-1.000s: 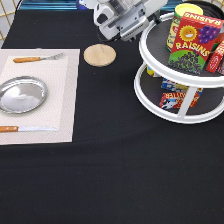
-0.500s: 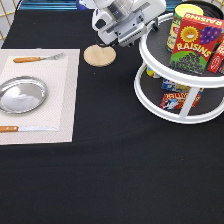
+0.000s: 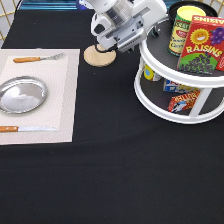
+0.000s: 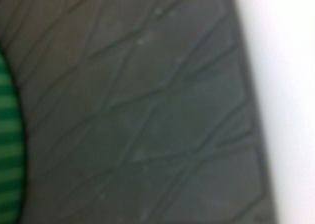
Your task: Pick up the bowl from the lazy Susan and put bowl on the plate
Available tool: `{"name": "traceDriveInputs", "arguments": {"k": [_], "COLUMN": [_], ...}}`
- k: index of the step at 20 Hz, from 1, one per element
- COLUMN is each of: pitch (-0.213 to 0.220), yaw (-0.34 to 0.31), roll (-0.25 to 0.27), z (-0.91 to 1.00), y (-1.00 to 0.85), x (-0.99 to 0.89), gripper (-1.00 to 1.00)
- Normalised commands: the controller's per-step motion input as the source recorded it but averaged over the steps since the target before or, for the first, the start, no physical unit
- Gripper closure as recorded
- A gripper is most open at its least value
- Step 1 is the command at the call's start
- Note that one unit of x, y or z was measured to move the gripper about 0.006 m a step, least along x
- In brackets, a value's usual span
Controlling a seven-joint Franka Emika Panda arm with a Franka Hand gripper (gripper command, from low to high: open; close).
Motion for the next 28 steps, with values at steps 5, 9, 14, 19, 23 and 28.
{"name": "traceDriveInputs", "arguments": {"k": [5, 9, 14, 19, 23, 28], "pitch": [0.033, 0.035, 0.063, 0.071, 0.042, -0.001], "yaw": [0.007, 0.021, 0.033, 0.074, 0.103, 0.066], "roll": [-0.016, -0.001, -0.001, -0.027, -0.012, 0.000], "z": [0.00, 0.00, 0.04, 0.09, 0.05, 0.31], "y": [-0.08, -0.03, 0.05, 0.21, 0.17, -0.20], "x": [0.72, 0.70, 0.72, 0.74, 0.66, 0.16], "gripper": [-1.00, -1.00, -1.00, -1.00, -1.00, -1.00]}}
